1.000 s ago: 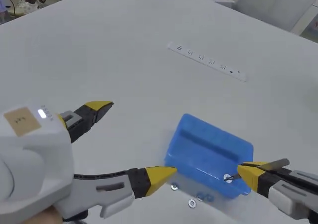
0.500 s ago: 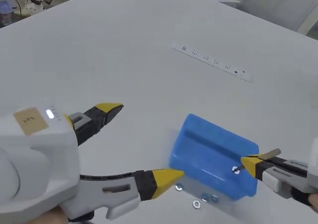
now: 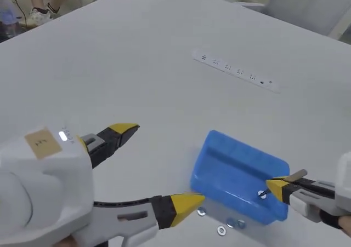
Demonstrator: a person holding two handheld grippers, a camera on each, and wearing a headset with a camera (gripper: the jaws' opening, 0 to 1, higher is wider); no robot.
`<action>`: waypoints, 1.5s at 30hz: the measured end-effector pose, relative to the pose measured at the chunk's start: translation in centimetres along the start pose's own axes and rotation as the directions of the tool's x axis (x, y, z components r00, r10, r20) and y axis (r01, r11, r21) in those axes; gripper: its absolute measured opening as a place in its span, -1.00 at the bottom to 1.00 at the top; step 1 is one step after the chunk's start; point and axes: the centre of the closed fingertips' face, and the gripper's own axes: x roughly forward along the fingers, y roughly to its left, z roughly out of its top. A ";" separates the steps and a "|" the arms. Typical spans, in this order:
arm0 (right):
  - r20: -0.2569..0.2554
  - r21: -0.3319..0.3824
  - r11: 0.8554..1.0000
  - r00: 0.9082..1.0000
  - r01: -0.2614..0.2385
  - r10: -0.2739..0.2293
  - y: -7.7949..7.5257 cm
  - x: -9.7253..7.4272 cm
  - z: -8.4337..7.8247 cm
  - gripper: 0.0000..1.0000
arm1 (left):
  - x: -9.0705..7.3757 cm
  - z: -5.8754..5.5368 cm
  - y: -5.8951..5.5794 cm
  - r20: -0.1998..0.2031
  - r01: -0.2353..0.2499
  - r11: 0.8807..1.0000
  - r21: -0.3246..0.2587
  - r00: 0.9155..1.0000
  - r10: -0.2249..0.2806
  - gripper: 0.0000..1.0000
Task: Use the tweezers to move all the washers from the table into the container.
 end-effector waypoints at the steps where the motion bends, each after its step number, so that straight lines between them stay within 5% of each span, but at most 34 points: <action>1: 0.004 0.002 1.000 1.000 -0.001 0.000 0.0 0.0 0.1 -0.92 | 0.0 0.0 0.0 -0.002 0.000 1.000 0.004 1.000 0.000 0.72; 10: 0.076 -0.006 1.000 0.997 -0.002 0.002 0.9 -2.0 1.9 -0.92 | 0.1 -0.3 -0.1 -0.015 0.004 1.000 0.006 1.000 -0.004 0.71; 21: 0.150 -0.007 0.997 0.985 -0.081 0.081 5.6 -5.3 2.7 -0.92 | 0.0 -0.2 -0.2 -0.012 0.010 1.000 0.003 1.000 -0.010 0.69; 26: 0.117 -0.040 0.992 0.985 -0.124 0.128 7.6 -5.3 1.6 -0.92 | 0.0 -0.2 -0.2 -0.014 0.014 1.000 0.004 1.000 -0.014 0.67; 36: -0.002 -0.122 0.983 0.990 -0.140 0.141 7.6 -2.8 -0.9 -0.92 | 0.0 -0.4 -0.2 -0.019 0.016 1.000 0.006 1.000 -0.016 0.65; 45: -0.058 -0.185 0.973 0.990 -0.135 0.126 7.5 -1.4 -1.9 -0.92 | -0.1 -0.4 0.0 -0.020 0.009 1.000 0.000 1.000 -0.009 0.63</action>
